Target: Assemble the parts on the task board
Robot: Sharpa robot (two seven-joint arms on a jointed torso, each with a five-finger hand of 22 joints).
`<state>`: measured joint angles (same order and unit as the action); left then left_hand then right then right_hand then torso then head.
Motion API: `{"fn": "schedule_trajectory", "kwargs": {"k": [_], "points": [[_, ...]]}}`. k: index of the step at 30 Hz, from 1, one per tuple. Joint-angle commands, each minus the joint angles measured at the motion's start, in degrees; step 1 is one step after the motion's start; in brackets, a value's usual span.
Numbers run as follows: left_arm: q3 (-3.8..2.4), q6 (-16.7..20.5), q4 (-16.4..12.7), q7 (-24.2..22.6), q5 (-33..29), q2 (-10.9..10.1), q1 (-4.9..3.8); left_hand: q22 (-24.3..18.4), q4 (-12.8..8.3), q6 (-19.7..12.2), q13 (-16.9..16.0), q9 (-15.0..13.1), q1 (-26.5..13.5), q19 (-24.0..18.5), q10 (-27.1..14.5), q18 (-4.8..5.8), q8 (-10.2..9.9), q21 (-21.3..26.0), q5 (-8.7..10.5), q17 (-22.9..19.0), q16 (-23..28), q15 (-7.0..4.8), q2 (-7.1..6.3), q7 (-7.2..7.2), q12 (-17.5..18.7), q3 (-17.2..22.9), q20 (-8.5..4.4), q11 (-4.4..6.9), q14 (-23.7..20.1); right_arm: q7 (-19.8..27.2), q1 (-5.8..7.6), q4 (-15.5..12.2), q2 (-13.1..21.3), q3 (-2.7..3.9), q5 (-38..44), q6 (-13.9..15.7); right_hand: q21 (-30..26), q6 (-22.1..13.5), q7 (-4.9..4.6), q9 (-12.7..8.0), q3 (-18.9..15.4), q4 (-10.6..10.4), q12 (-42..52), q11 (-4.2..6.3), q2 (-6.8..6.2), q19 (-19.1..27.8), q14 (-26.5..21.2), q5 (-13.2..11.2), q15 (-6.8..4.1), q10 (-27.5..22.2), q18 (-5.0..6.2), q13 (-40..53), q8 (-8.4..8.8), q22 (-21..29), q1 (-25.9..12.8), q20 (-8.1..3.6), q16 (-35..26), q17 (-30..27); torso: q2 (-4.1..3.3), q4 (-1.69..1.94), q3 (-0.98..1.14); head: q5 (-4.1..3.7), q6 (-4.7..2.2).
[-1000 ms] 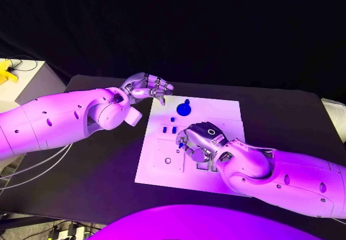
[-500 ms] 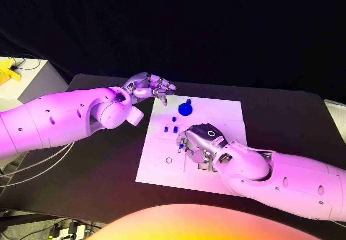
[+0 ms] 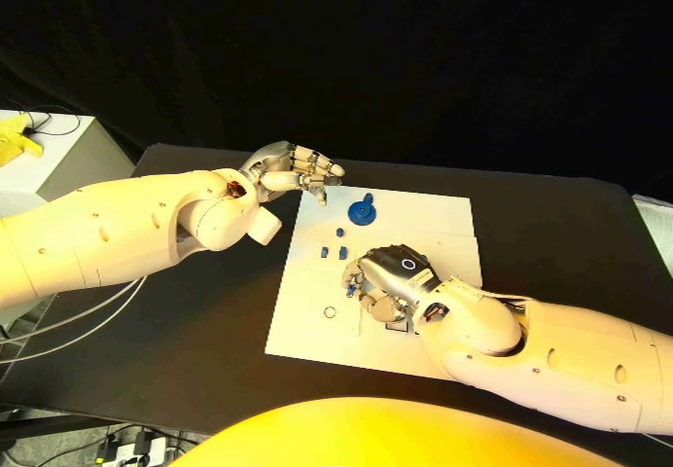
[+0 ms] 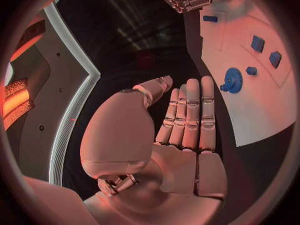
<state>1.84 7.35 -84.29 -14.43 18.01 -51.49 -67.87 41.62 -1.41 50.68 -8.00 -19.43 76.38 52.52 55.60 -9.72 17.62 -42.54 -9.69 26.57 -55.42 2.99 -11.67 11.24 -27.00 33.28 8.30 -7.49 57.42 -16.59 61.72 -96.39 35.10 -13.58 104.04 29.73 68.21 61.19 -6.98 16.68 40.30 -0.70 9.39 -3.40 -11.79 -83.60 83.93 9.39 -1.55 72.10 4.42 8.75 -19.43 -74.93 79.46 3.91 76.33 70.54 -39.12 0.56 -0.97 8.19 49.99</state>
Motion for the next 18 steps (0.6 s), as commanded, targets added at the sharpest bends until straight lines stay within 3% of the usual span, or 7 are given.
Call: {"fn": "schedule_trajectory", "kwargs": {"k": [1, 18], "points": [[-0.04, -1.0, -0.1, -0.2, -0.4, 0.1, -0.01, -0.1, 0.0, -0.4, 0.1, 0.1, 0.5, 0.3, -0.3, -0.72, -0.1, 0.3, 0.09, -0.1, 0.3, 0.25, 0.18, 0.18, 0.2, -0.4, 0.17, 0.06, 0.0, -0.2, -0.11, 0.0, -0.2, -0.01, 0.9, -1.3, 0.2, 0.3, 0.02, 0.1, 0.2, 0.0, -0.1, 0.60, 0.66, -0.8, 1.9, 0.3, -0.30, 0.7, -0.30, 0.1, -0.34, -4.2, 0.1, -0.14, -0.1, 0.0, -0.04, 0.02, 0.01, 0.02, 0.01], [-0.04, -1.4, -0.1, 0.0, -0.4, 0.0, -0.01, -0.1, -0.1, -0.5, 0.1, 0.1, 0.6, 0.3, -0.4, -0.72, 0.0, 0.3, 0.09, -0.1, 0.4, 0.29, 0.24, 0.23, 0.1, -0.5, 0.20, 0.02, -0.2, -0.7, -0.35, 0.7, -0.6, -0.01, 1.1, -2.2, 0.2, 0.3, 0.02, 0.1, 0.3, 0.1, -0.1, 0.60, 0.68, -0.9, 1.9, 0.3, -0.31, 0.8, -0.31, 0.1, -0.34, -4.3, 0.0, -0.14, -0.1, -0.1, -0.01, 0.01, 0.01, -0.01, 0.01]]}}
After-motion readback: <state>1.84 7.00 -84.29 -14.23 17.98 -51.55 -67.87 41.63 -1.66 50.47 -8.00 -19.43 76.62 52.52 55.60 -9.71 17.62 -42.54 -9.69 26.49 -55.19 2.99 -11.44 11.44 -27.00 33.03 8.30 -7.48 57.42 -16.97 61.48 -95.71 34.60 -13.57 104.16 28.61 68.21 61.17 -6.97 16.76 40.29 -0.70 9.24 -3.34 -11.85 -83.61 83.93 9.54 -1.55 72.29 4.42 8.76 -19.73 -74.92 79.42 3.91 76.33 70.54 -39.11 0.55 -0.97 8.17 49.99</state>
